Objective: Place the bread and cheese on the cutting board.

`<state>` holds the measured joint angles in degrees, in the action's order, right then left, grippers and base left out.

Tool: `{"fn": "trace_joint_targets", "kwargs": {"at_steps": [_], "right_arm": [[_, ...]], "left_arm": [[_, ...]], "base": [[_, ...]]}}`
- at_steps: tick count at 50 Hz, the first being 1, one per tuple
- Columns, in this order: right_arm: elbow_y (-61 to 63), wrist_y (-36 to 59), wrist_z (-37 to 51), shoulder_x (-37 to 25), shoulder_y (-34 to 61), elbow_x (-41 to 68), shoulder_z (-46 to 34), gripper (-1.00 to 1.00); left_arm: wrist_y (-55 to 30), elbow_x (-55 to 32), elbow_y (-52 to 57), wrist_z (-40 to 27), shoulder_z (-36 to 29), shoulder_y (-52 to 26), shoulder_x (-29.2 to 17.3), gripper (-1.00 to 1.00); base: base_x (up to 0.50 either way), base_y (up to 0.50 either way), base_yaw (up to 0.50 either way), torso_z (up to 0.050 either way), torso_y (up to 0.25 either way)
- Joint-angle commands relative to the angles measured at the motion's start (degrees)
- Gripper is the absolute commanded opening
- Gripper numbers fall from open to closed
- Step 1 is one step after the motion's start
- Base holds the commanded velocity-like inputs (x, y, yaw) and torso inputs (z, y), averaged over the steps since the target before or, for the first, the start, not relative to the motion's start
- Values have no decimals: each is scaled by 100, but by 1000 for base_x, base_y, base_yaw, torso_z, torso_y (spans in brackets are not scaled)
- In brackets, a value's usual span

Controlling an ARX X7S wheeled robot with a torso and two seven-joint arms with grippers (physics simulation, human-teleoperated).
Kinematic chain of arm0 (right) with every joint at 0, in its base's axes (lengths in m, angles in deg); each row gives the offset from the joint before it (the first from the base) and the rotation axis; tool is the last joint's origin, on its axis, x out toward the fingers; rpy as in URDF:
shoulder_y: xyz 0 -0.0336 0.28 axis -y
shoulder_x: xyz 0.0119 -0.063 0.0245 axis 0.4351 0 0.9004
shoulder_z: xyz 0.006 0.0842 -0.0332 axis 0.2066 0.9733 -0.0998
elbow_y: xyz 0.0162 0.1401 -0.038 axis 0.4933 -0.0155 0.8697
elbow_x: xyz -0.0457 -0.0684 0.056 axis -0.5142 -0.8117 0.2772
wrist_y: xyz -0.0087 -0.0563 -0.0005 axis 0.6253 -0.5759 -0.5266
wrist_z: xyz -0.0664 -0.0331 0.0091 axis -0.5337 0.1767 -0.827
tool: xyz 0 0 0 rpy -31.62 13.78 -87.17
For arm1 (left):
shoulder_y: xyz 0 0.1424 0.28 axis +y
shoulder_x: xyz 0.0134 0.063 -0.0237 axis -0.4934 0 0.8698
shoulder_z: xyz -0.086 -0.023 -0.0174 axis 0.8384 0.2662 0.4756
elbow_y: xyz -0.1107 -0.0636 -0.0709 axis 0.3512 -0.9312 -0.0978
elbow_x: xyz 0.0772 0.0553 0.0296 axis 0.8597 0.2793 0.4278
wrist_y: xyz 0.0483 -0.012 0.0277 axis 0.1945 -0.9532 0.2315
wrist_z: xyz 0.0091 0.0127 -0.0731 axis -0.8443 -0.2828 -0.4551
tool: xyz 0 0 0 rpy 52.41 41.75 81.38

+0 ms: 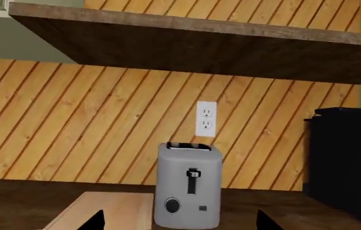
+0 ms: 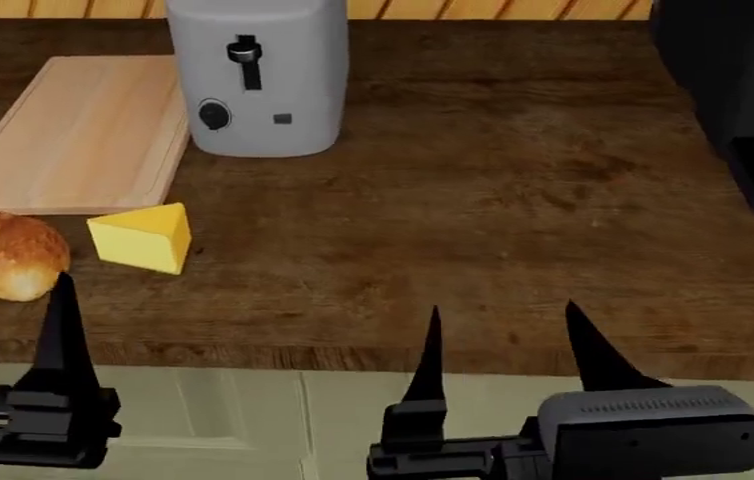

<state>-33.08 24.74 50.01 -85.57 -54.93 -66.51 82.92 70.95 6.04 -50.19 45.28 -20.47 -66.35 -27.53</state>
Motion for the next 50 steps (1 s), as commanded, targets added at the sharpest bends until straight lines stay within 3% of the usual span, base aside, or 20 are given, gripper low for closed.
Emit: {"fn": "trace_joint_targets", "kwargs": {"at_steps": [1, 30, 34, 50], "right_arm": [[303, 321, -73, -36, 80, -300, -253, 100], [915, 654, 81, -178, -28, -116, -430, 100], [840, 337, -67, -183, -115, -15, -434, 100], [809, 267, -92, -302, -104, -14, -581, 100]], "left_arm": [[-670, 319, 295, -222, -28, -217, -62, 100], [-885, 988, 647, -857, -385, -102, -187, 100], [-821, 1016, 546, -850, -447, -101, -198, 100], [-847, 990, 646, -824, -604, -74, -263, 100]], "base": [[152, 500, 0, 24, 0], [145, 500, 0, 0, 0], [252, 496, 0, 0, 0], [500, 10, 0, 0, 0]]}}
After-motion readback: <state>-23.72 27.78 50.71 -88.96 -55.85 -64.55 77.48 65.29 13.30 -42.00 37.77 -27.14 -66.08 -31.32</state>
